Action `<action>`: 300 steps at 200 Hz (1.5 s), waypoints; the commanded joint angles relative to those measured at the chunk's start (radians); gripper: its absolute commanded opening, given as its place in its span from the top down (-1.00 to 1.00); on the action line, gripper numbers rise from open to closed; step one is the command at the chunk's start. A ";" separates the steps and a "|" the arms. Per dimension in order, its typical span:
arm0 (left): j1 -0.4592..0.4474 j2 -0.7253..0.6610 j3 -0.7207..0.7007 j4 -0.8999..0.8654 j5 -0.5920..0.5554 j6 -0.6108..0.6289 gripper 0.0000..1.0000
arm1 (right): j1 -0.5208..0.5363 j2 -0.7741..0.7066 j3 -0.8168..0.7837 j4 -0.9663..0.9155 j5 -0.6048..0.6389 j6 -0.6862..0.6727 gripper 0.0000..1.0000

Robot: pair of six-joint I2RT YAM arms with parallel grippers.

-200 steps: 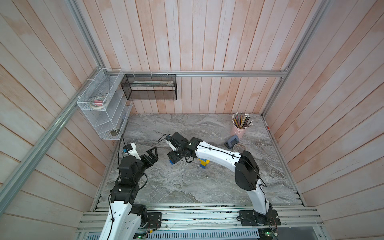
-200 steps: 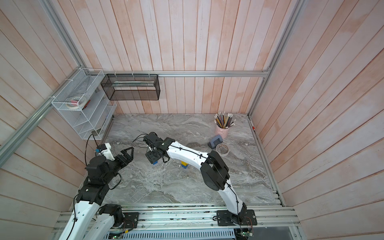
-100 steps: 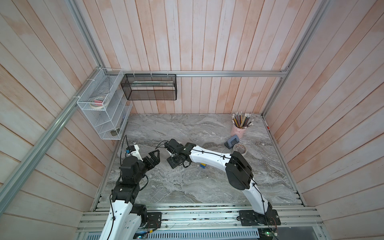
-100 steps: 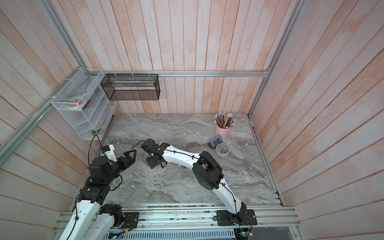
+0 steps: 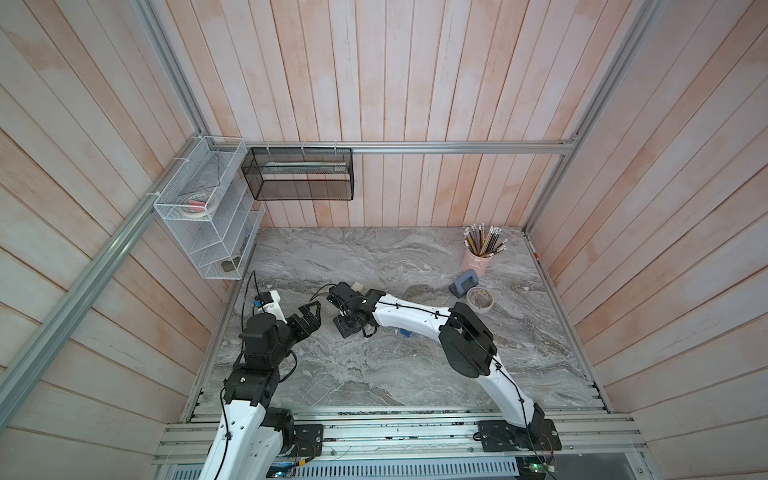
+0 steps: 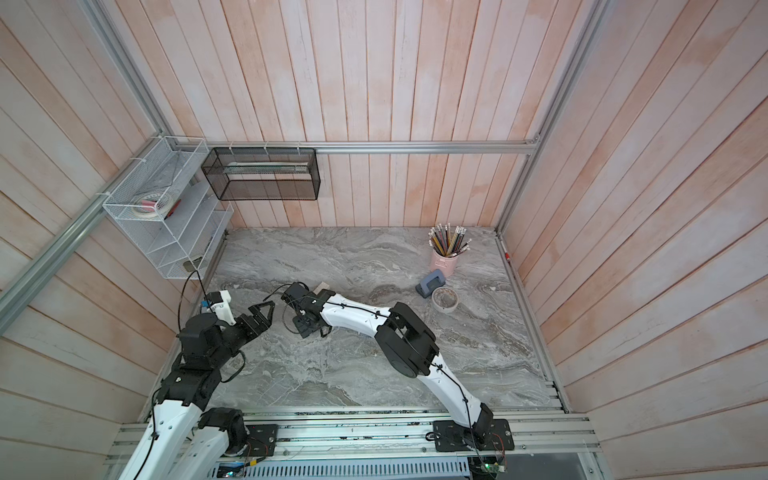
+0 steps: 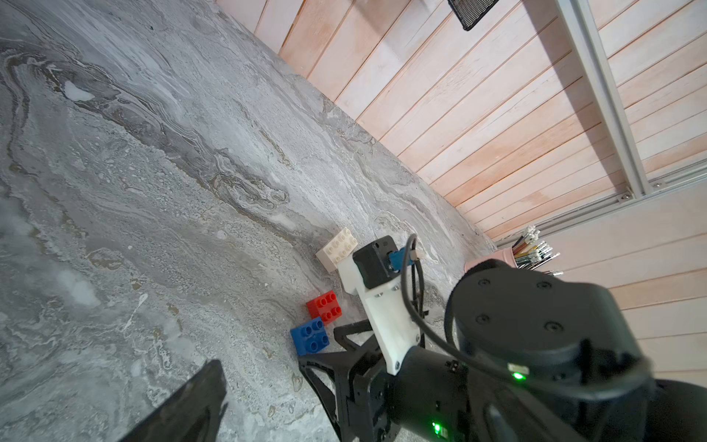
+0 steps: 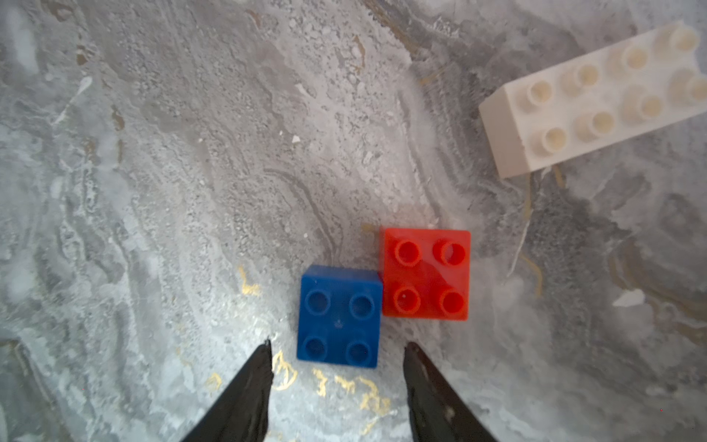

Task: Assemble a spoon with lego
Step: Pick up the lego brick from the center of the board, then place the lego brick at the center of the board.

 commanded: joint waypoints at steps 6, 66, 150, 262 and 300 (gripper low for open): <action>0.004 -0.009 -0.014 0.004 0.016 0.027 -0.99 | -0.008 0.036 0.036 0.002 0.023 0.002 -0.13; 0.004 -0.009 -0.016 0.002 0.017 0.033 -0.99 | -0.008 0.073 0.078 -0.007 0.063 -0.010 -0.04; 0.004 -0.004 -0.016 0.005 0.019 0.040 -1.00 | -0.008 0.100 0.102 -0.018 0.062 -0.027 0.19; 0.005 -0.001 -0.018 0.012 0.027 0.038 -1.00 | 0.024 -0.048 0.003 -0.009 0.015 -0.144 0.68; 0.004 -0.015 -0.013 0.001 0.031 0.041 -1.00 | 0.046 -0.138 -0.177 0.028 -0.065 -0.287 0.68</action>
